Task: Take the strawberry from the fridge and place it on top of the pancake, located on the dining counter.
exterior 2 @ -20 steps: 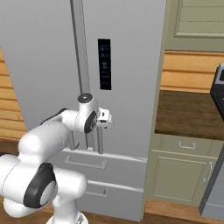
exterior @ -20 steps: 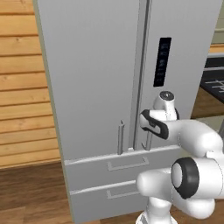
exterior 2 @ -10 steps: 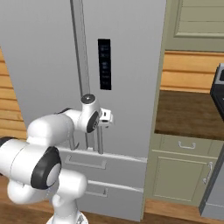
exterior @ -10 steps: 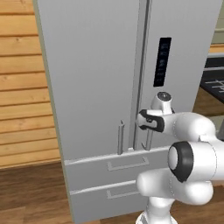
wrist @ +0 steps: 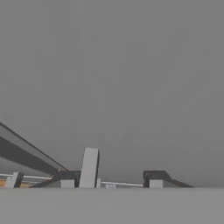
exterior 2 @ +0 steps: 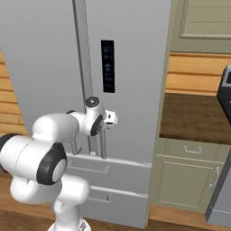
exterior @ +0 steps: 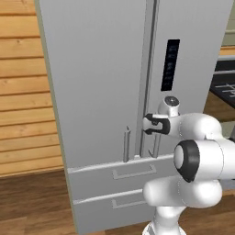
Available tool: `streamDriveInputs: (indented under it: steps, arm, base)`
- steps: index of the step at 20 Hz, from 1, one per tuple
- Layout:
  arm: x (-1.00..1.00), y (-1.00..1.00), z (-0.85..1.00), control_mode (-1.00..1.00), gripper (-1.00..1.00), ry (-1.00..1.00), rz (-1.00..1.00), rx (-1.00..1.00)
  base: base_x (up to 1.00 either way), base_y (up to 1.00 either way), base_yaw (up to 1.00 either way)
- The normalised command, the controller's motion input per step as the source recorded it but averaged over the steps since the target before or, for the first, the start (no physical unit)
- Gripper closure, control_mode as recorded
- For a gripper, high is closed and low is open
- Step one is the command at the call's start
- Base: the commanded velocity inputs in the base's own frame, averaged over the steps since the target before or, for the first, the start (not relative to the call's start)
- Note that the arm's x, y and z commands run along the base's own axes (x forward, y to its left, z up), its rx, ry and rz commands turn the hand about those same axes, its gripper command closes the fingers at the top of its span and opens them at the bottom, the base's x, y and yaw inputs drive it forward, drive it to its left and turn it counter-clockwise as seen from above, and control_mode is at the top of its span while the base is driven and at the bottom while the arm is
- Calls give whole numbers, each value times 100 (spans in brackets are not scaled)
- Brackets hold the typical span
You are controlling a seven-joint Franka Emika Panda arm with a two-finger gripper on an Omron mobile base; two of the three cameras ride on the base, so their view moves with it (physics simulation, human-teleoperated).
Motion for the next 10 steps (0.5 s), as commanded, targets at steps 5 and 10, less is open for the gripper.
streamDriveInputs:
  steps: [5, 10]
  arm:
    - [-1, -8, -8, -100, 100, -4, 0, 5]
    - [-29, -41, -2, -100, 100, -1, -1, 8]
  base:
    - [0, 0, 0]
    - [0, 0, 0]
